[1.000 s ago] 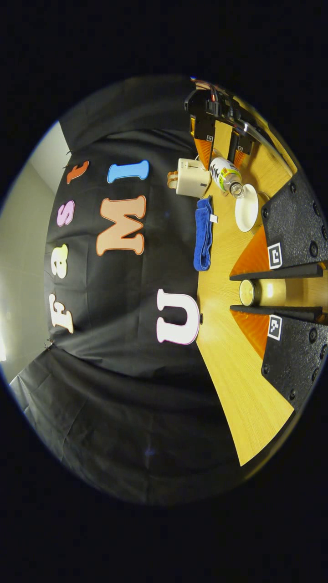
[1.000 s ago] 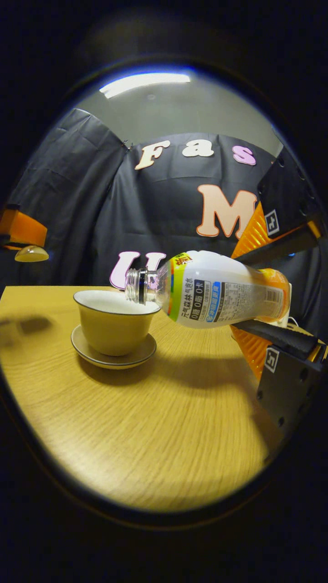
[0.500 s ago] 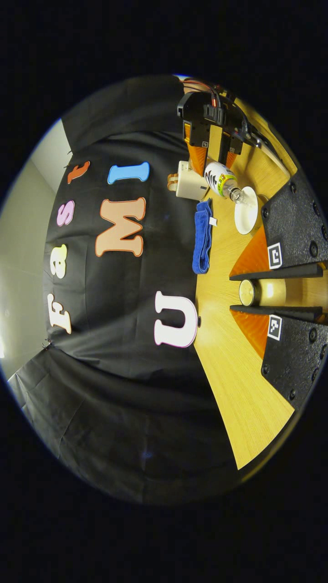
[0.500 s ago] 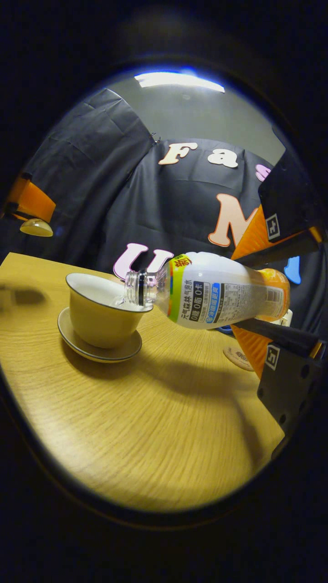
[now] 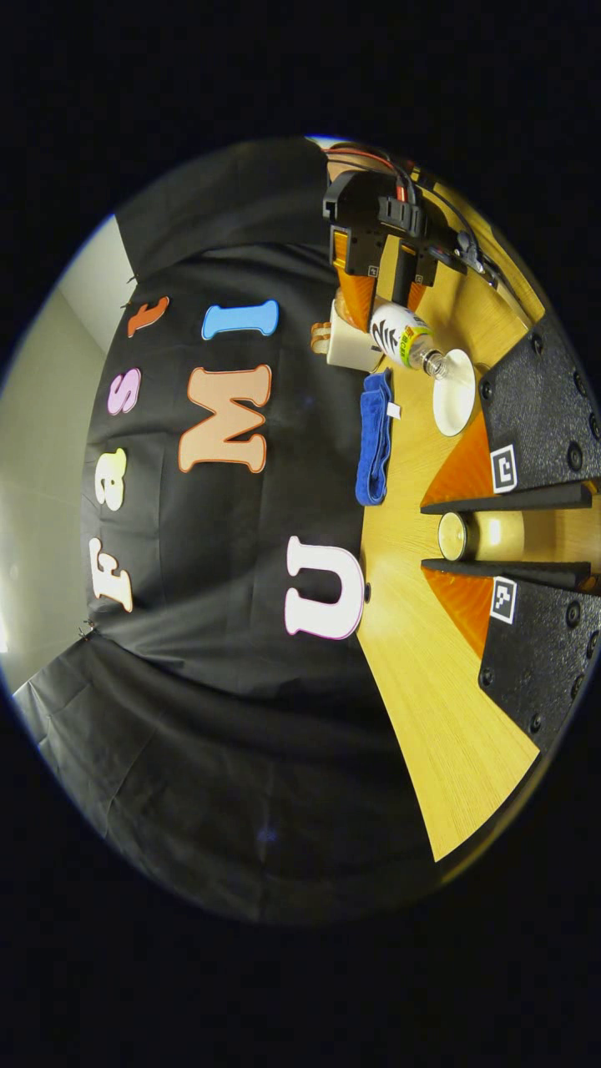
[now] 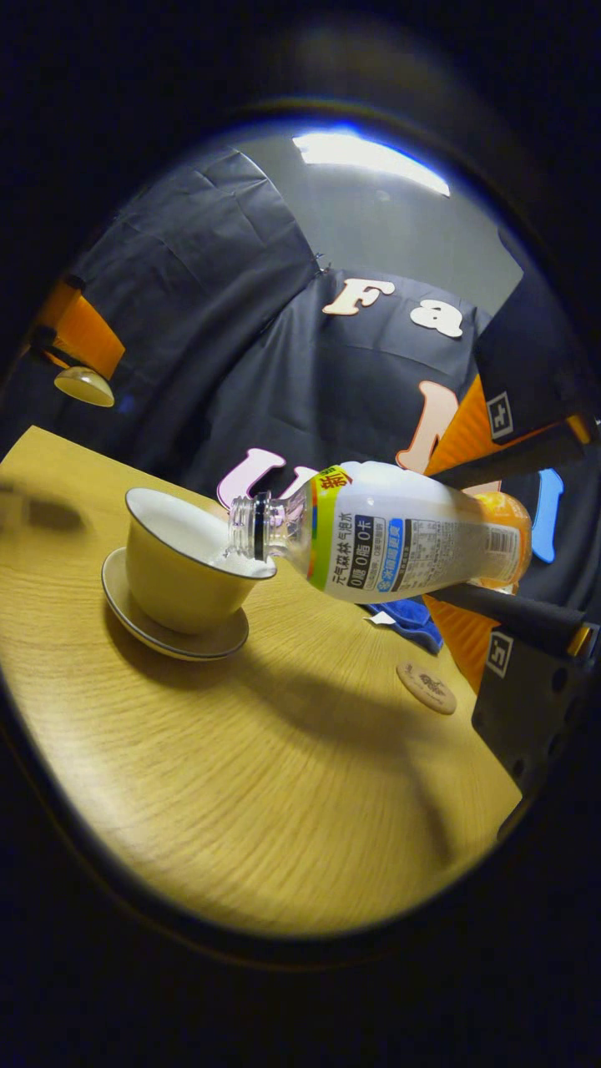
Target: Open the teacup lid with one hand, grasp the water bottle and pour water into the teacup with the other hand; after pouring, place the water bottle on the coaster and then close the teacup lid.
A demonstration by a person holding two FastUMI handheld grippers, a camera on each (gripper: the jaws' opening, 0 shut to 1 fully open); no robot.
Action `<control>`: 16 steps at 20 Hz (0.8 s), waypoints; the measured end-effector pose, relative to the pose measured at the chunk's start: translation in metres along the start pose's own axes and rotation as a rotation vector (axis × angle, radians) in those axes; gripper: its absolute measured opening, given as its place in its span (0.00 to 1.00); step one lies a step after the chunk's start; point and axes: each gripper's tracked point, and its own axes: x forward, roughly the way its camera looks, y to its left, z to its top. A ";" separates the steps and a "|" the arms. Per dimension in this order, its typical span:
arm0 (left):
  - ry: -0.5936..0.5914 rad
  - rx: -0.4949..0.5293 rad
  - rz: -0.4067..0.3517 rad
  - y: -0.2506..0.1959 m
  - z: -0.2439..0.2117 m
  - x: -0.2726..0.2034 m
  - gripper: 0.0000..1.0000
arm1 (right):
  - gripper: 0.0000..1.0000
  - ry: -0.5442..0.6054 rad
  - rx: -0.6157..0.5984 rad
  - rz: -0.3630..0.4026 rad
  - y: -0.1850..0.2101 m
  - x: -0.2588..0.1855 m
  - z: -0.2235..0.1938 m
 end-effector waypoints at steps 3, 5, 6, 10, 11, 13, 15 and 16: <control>-0.007 0.005 -0.003 -0.001 0.003 -0.003 0.22 | 0.68 -0.001 -0.019 0.001 -0.002 0.001 0.001; -0.011 0.002 -0.007 -0.003 0.005 -0.002 0.22 | 0.68 0.001 -0.041 0.001 -0.005 0.002 0.001; -0.010 -0.002 -0.009 -0.003 0.004 -0.002 0.22 | 0.68 -0.004 -0.048 0.000 -0.006 0.001 0.003; -0.002 -0.009 -0.011 -0.004 0.002 -0.001 0.22 | 0.69 -0.012 0.023 0.030 -0.001 -0.001 0.002; -0.002 -0.008 -0.013 -0.005 0.003 -0.001 0.22 | 0.69 -0.007 0.086 0.058 0.003 0.002 0.001; -0.003 -0.006 -0.017 -0.007 0.003 -0.001 0.22 | 0.66 -0.005 0.235 0.111 0.008 0.001 0.003; -0.002 -0.009 -0.018 -0.010 0.004 0.002 0.22 | 0.66 0.001 0.345 0.120 0.012 -0.003 0.005; 0.000 -0.012 -0.021 -0.013 0.004 0.004 0.22 | 0.66 0.006 0.398 0.134 0.012 -0.004 0.007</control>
